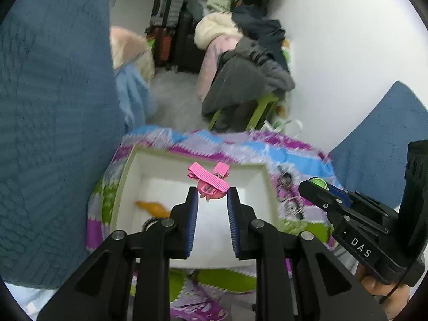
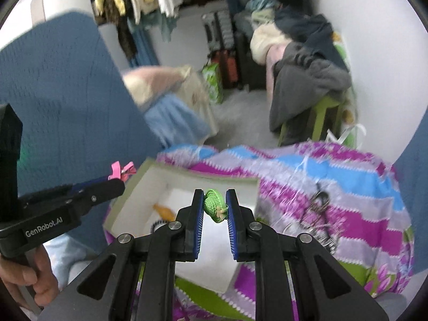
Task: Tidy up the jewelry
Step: 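Carry the pink clip and green charm into the white box and release both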
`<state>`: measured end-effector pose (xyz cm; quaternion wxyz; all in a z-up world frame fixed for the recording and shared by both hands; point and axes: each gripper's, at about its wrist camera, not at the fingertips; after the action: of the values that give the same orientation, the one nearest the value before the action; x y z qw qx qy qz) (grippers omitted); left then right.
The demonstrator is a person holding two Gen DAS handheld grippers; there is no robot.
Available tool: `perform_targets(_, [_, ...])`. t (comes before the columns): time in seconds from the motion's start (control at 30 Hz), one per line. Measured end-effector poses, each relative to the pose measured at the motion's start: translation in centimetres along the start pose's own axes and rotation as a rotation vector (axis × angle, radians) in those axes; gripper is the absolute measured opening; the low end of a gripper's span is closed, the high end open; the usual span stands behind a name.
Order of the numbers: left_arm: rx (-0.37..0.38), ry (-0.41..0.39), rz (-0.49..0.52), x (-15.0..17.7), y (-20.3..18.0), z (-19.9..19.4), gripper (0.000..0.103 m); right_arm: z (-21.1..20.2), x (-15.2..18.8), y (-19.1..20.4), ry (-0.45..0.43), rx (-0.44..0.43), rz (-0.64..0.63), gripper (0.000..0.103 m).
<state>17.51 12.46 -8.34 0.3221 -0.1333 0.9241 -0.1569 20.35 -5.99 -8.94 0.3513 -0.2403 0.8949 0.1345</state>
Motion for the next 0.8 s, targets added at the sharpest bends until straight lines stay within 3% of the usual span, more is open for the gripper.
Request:
perform_targets(0.23, [-0.017,0.068,-0.052,2.3,3.2,2.6,0.022,4.0,2.7,1.9,0.098,-0.016,-0.02,0.015])
perform_targets(0.47, [-0.015,0.103,-0.075,3.5,4.3,3.6,0.023,5.3,3.8,2.0,0.142,-0.038,-0.011,0.015])
perform_targets(0.57, [-0.008,0.086,-0.073,3.4,4.2,3.1,0.023,4.9,3.6,1.8,0.133,-0.047,-0.008,0.028])
perform_targets(0.63, [-0.002,0.084,-0.07,3.4,4.0,2.7,0.029,4.2,3.1,1.8,0.116,-0.055,-0.011,0.034])
perform_targets(0.7, [-0.007,0.074,-0.065,3.3,3.7,2.2,0.059,3.7,2.7,1.8,0.104,-0.052,-0.015,0.036])
perform_targets(0.8, [-0.012,0.038,-0.056,3.1,3.3,1.1,0.064,2.2,1.9,1.6,0.068,-0.058,-0.017,0.042])
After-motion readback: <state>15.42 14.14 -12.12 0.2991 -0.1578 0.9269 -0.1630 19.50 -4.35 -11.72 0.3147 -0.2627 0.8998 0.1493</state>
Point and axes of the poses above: each gripper's, at about its wrist camera, not at the fingertips, and z roughly the way its jaws point, y to its left, x to its underside, and after that the axes turned 8 degrees about -z, right-handed
